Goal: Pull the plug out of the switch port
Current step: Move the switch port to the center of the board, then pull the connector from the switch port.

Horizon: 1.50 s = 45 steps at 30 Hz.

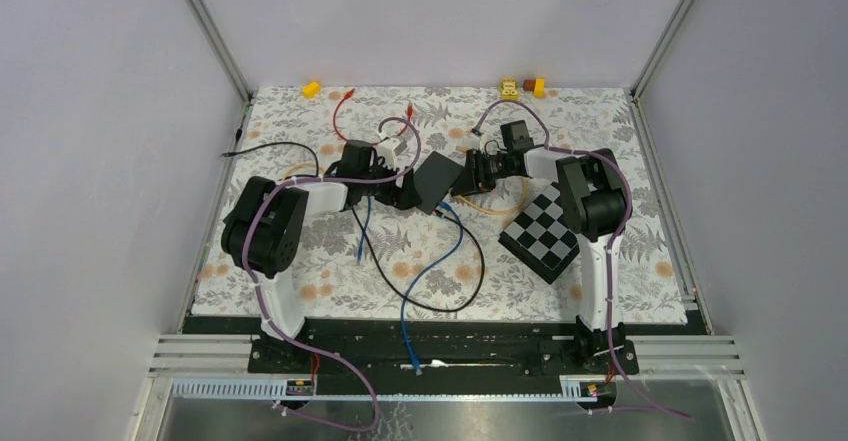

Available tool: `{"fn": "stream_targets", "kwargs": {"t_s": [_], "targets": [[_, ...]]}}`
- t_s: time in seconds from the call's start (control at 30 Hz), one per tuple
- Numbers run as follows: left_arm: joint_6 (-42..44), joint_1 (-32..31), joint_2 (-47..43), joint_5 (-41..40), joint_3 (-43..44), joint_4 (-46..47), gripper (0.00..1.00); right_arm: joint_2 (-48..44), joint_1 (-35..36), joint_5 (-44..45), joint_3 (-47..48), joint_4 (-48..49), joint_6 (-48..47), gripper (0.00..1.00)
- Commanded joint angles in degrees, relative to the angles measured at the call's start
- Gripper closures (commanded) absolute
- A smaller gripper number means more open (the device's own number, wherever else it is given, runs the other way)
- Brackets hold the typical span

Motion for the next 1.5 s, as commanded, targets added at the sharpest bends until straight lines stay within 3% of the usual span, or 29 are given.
{"fn": "stream_targets", "kwargs": {"t_s": [0.0,0.17,0.47,0.9,1.13,1.47], "targets": [[2.86,-0.35,-0.37,-1.65,0.11,-4.26,0.14,2.06,0.38,2.61,0.86,-3.13,-1.37,0.57],[2.86,-0.35,2.04,-2.91,5.39,-5.65,0.09,3.93,0.38,3.37,3.38,-3.39,0.21,0.58],[-1.71,-0.44,10.51,-0.51,13.85,-6.29,0.08,5.39,0.31,3.97,3.37,-2.44,2.46,0.59],[-3.2,-0.6,7.22,1.64,7.78,-1.13,0.13,6.97,-0.37,1.67,2.92,-0.89,4.11,0.61],[-3.18,-0.88,6.36,2.37,5.98,-1.61,0.21,6.75,-0.32,1.39,2.62,0.33,5.47,0.63],[-2.71,-0.98,5.85,2.25,5.13,-2.32,0.23,7.98,-0.41,0.6,2.7,0.99,6.8,0.65]]}}
